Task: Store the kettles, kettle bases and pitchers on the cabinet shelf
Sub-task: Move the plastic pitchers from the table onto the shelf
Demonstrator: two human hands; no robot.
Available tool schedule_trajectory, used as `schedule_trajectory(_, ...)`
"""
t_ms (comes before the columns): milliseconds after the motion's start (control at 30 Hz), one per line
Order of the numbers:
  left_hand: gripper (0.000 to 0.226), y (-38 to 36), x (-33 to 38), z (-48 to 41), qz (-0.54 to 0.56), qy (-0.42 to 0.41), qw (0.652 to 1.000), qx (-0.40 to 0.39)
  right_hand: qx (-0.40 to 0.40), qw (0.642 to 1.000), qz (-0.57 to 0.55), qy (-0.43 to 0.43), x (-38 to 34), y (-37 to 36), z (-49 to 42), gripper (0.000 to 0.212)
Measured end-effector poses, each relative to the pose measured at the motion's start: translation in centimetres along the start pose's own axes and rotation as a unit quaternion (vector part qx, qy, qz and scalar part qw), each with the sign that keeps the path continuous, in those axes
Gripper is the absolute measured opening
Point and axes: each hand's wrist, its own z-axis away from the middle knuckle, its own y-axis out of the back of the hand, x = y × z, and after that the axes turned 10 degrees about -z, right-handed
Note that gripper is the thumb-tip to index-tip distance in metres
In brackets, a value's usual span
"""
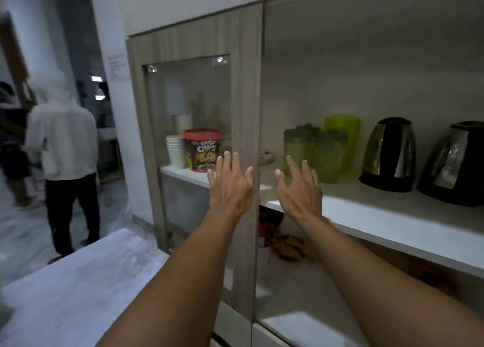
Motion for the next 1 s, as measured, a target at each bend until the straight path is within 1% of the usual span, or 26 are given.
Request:
schedule_trajectory(133, 0.06, 5.8, -7.4, 3.1, -0.066, 0.036, 0.997, 0.008, -0.072, 0.996, -0.019, 0.052, -6.9, -5.1, 4.3, 0.061)
schedule_trajectory(333, 0.059, 15.7, -22.1, 10.8, -0.168, 0.151, 0.974, 0.013, -0.176, 0.975, -0.091, 0.104, -19.8, -14.5, 12.9, 0.059)
schedule_trajectory(433, 0.06, 21.1, -30.0, 16.0, -0.218, 0.213, 0.952, 0.008, -0.24, 0.953, -0.119, 0.145, -26.8, -19.6, 19.6, 0.059)
schedule_trajectory(600, 0.06, 29.5, -40.8, 24.2, -0.275, 0.325, 0.905, 0.003, -0.341, 0.9, -0.161, 0.22, -37.0, -27.0, 30.7, 0.059)
schedule_trajectory(733, 0.061, 33.1, -45.9, 28.5, -0.276, 0.381, 0.882, -0.003, -0.394, 0.875, -0.15, 0.238, -41.2, -30.7, 36.7, 0.059)
schedule_trajectory(800, 0.061, 33.8, -47.8, 30.0, -0.282, 0.398, 0.873, -0.005, -0.403, 0.87, -0.139, 0.249, -42.3, -32.3, 38.3, 0.058)
schedule_trajectory(933, 0.061, 33.9, -51.9, 31.4, -0.278, 0.431, 0.858, -0.013, -0.421, 0.861, -0.134, 0.253, -43.7, -36.3, 39.6, 0.057)
schedule_trajectory(1000, 0.062, 33.2, -53.8, 30.8, -0.269, 0.439, 0.857, -0.017, -0.424, 0.859, -0.134, 0.253, -43.8, -38.6, 39.4, 0.056)
